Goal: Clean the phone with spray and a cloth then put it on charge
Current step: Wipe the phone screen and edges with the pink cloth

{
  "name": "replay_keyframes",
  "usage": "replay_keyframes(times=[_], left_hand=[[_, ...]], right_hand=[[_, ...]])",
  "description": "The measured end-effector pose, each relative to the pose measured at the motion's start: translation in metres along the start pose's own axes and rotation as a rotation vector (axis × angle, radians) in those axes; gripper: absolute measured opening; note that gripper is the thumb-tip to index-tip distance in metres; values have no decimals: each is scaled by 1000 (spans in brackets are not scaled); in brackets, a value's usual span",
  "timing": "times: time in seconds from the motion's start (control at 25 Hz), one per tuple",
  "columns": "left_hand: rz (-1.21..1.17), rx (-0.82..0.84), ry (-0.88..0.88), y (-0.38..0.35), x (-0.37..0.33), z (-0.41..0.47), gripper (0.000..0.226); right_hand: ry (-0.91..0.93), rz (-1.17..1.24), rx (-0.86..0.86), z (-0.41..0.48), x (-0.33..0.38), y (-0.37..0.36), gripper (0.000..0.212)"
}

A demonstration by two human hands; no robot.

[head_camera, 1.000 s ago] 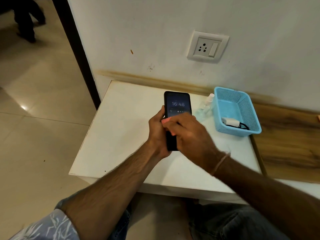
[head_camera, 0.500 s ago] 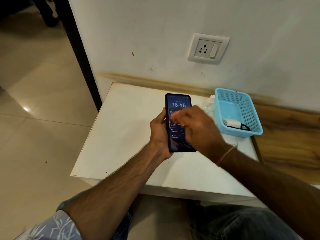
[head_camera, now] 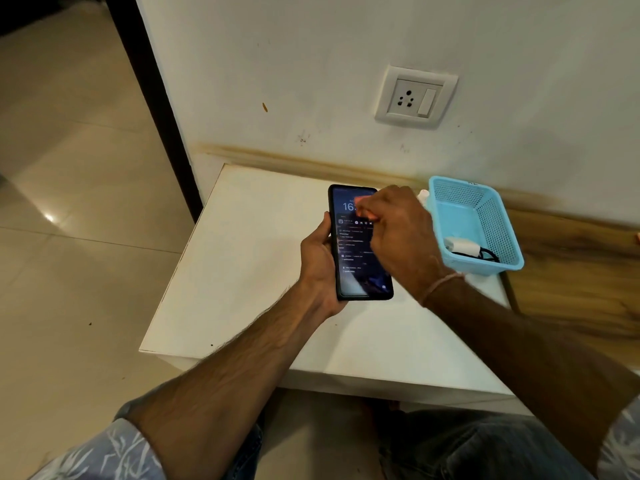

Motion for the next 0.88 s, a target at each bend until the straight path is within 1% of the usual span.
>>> replay_keyframes(times=[0.04,0.12,0.16,0.2,0.28,0.32,0.36,0.4,0.48,0.52,0.56,0.6,0.72,0.76,0.8,0.88], left_hand=[[-11,-8,-2,2,-2,0,52],[-30,11,-19,7,-5,2,51],[-24,20,-23,6,-5,2,51],[-13,22,-22,5,-5,2,52],[-8,34,-11,0,-3,2,52],[-16,42,-7,-2,-2,2,52],[-23,36,-6,-2,-2,2,52],[-30,21,-4,0,-2,2,51],[-52,20,-15,6,-3,4,49],[-50,31,-31,7,-5,4,48],[-39,34,-38,6,-5,3,47],[-25,32,-31,5,-5,2,47],[-4,30,-24,-1,-3,2,48],[-5,23,-19,-1,-2,2,48],[-17,19,-11,1,-1,2,47],[-73,41,-10,4,-4,2,45]], right_hand=[[48,37,12,-9,15,-5,26],[254,110,87,-38,52,-9,22],[347,124,114,-42,57,-7,23],[371,127,117,-33,52,-4,25],[211,71,44,5,19,-1,29],[116,40,10,16,7,1,29],[58,29,-11,17,4,0,27],[60,48,-8,8,13,-3,25],[207,95,55,-25,47,-10,22],[295,109,98,-37,58,-11,23],[340,115,119,-37,58,-9,24],[317,108,110,-24,50,-6,25],[75,17,-4,16,10,0,26],[37,9,-10,14,10,-2,25],[49,32,-2,7,18,-5,25],[196,84,50,-21,50,-12,23]])
Point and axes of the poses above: each hand's wrist, its own z-axis towards the middle knuckle, its own y-axis out of the back of the hand, x = y × z, the point moved 9 cm from there along z, towards the middle knuckle, and after that the axes turned 15 degrees about -x, right-handed, at the moved point
